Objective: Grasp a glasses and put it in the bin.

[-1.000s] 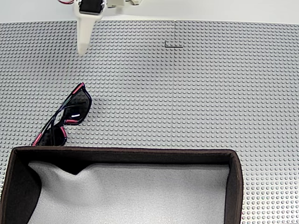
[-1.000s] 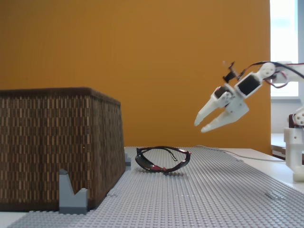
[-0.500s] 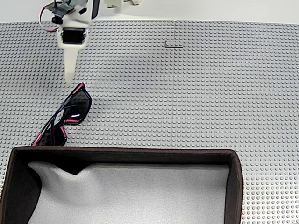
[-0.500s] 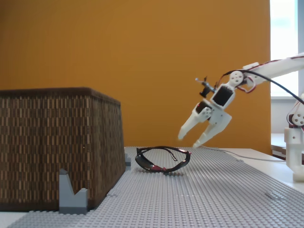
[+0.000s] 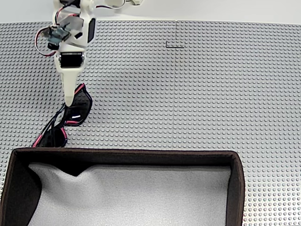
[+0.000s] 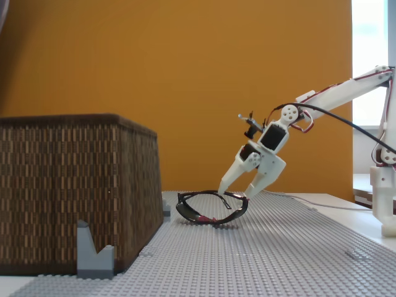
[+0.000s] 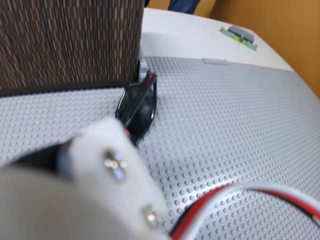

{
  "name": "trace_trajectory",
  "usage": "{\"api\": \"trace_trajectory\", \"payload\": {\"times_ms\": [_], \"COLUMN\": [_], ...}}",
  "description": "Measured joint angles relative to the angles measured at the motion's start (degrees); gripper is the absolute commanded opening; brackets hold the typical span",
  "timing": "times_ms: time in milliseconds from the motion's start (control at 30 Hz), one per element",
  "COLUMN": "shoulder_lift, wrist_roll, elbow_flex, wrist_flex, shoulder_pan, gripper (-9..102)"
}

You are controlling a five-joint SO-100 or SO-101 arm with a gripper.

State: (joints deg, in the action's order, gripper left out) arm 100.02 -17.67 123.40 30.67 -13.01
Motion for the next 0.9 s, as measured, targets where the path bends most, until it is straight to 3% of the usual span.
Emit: {"api": "trace_trajectory", "payload": {"times_ms": [167, 900], "shoulder_lift": [-1.2, 6.2], "wrist_roll": [0.0, 0.4], "elbow_flex": [-0.3, -0.5], "wrist_flex": [-2.8, -11.6], "shoulder_pan": [2.6, 4.0], "gripper": [0, -1]}}
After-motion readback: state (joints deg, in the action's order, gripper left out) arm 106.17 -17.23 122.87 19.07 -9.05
